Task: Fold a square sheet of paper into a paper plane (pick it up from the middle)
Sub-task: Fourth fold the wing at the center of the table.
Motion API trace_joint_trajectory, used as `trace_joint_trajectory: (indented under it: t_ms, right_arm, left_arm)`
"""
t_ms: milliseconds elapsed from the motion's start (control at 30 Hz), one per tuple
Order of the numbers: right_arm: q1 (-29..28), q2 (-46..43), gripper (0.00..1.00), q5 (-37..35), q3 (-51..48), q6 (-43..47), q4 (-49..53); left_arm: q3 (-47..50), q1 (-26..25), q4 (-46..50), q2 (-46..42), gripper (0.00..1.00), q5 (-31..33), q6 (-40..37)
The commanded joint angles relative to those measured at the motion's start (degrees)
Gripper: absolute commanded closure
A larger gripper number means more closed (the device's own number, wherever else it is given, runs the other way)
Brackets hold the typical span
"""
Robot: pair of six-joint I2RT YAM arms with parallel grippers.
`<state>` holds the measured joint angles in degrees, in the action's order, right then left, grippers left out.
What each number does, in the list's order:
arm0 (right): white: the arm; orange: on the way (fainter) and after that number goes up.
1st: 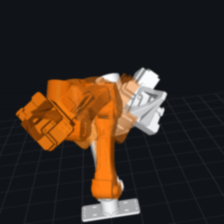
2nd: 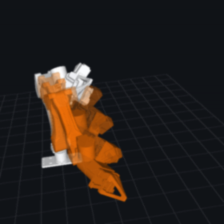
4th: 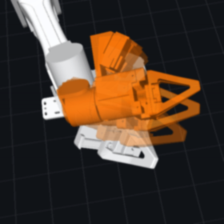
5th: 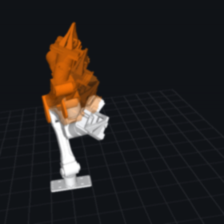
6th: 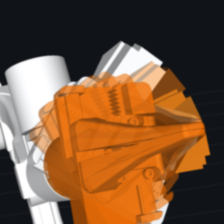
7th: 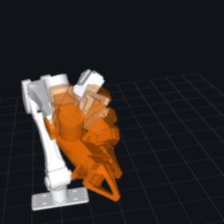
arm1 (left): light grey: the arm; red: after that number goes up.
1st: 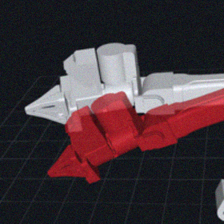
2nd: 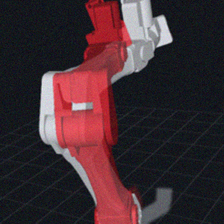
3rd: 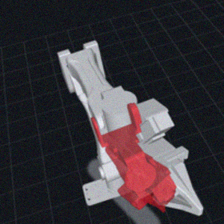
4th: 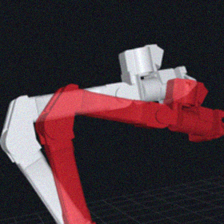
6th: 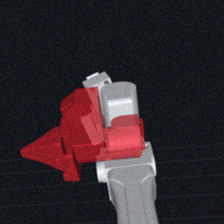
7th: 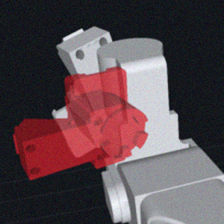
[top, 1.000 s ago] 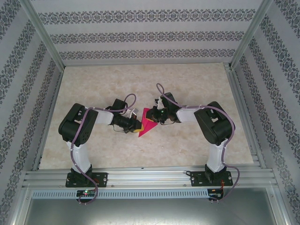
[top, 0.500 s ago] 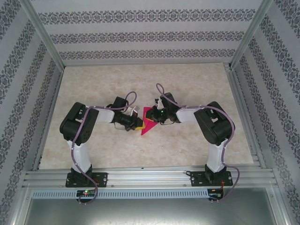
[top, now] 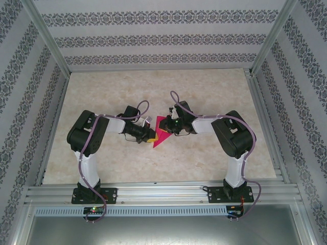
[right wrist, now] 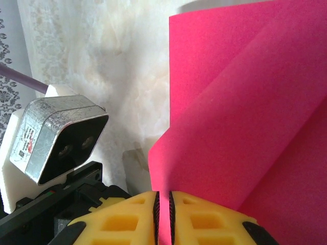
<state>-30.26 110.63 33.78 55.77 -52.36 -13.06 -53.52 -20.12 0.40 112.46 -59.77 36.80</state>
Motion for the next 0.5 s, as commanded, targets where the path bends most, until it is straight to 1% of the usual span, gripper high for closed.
trace_joint_trajectory:
  t_ms: [0,333,467]
  right_arm:
    - [-0.2,0.3,0.84,-1.9,0.3,-0.2,0.5]
    - [-0.4,2.1,0.83,0.4,1.9,0.0,0.4]
    - [-0.5,2.8,0.83,-0.5,2.2,-0.1,1.0]
  left_arm:
    - [-0.7,1.0,0.9,1.6,1.0,-0.3,0.8]
    - [-0.8,1.4,0.3,2.5,1.0,-1.3,1.9]
    - [-0.8,1.5,0.4,2.6,1.0,-1.0,1.9]
